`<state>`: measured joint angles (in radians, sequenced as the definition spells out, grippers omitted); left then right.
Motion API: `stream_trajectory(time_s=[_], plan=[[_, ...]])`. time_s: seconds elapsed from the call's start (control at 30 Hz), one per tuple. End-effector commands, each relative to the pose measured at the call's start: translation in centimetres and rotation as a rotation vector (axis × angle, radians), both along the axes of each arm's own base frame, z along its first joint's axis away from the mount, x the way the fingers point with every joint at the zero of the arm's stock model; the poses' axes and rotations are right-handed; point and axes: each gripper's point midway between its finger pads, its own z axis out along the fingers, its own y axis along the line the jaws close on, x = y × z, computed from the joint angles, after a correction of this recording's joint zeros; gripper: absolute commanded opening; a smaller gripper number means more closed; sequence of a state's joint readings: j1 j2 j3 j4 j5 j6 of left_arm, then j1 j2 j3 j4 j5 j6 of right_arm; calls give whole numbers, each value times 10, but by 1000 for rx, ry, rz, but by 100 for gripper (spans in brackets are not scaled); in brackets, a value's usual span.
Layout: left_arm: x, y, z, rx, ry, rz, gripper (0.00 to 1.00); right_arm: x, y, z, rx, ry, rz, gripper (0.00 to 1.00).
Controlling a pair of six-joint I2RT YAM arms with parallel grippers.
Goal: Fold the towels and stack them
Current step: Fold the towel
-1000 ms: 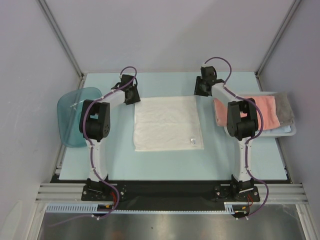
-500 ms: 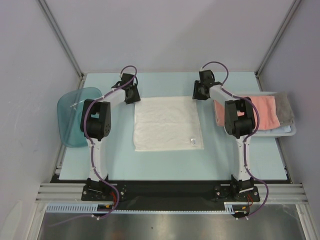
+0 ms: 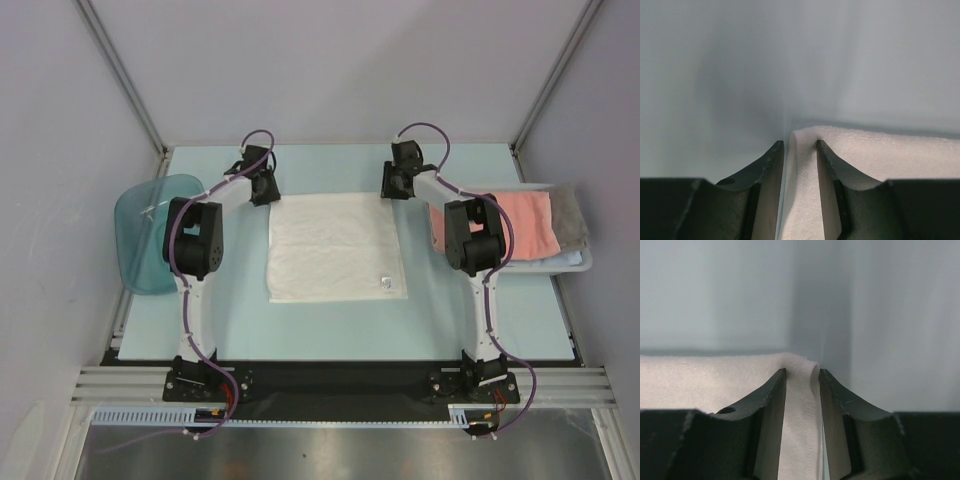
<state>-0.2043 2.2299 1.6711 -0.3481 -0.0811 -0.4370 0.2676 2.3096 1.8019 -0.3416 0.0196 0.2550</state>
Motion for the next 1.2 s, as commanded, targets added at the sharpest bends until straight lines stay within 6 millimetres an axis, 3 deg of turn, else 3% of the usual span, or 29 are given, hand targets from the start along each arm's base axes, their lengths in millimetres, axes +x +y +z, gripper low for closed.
stream_trajectory(time_s=[0.0,0.2,0.43,0.7,0.83,0.87,0.97,1.07,1.13,1.17], plan=[[-2,-3,-15,-6,40,10,38,7,7,-6,-17,-15,14,38],[4,-8,-13,-18,31,-11,27,8,6,-9,-14,-11,14,31],[15,-18,7,-58,-53,-64,0,12,1,2,9,-29,7,3],[60,-24,70,-149,-238,-96,0,25,0,42,96,-120,16,0],[72,-25,101,-165,-328,-104,0,33,-2,63,152,-193,14,0],[72,-24,111,-173,-347,-105,0,34,-4,74,160,-217,10,0],[64,-22,109,-175,-343,-107,0,33,-5,92,183,-268,10,0],[55,-21,121,-181,-366,-115,0,27,-4,100,203,-291,10,0],[45,-17,119,-175,-368,-106,0,23,-4,118,216,-332,17,0],[41,-15,118,-174,-365,-100,0,17,-5,112,219,-317,13,0]])
